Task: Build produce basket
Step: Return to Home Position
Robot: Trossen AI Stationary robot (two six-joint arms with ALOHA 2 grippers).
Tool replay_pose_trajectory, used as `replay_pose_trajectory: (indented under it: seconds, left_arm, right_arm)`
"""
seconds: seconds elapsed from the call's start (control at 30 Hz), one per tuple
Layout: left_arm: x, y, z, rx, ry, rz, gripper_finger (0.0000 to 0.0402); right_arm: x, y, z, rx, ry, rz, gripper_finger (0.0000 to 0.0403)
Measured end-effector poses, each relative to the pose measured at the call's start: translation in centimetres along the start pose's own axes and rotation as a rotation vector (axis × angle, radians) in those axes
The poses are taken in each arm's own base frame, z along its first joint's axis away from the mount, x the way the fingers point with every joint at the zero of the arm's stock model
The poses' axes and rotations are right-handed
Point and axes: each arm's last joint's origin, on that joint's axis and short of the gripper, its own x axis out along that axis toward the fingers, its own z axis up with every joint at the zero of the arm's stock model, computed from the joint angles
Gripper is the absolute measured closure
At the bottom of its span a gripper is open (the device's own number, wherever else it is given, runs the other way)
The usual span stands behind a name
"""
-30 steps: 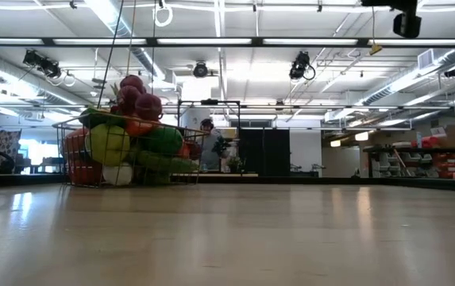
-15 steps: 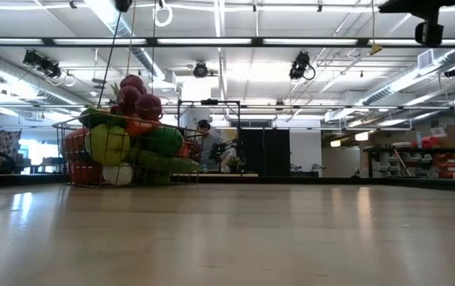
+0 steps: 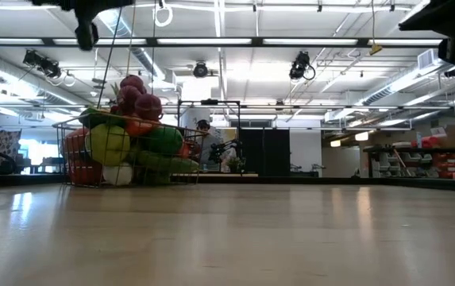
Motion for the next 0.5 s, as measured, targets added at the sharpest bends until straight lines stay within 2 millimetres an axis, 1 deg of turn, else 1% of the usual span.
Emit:
replay_pose_trajectory:
  seconds: [0.17,0.33,0.5]
  left_arm:
    - [-0.9,1.4,-2.2,-0.052,-0.017,0.025,0.0398]
    - [-1.7,2.2,-3.6,-0.084,-0.035,0.073,0.0399]
    - [-1.9,2.6,-4.6,-0.060,-0.019,0.107,0.0400]
  right_arm:
    - [-0.7,-0.1,-0.2,0.020,-0.069,0.051,0.0395]
    - [-1.6,-0.3,-0.4,0.047,-0.115,0.067,0.0395]
    - [-1.9,-0.6,-0.6,0.079,-0.164,0.033,0.0395]
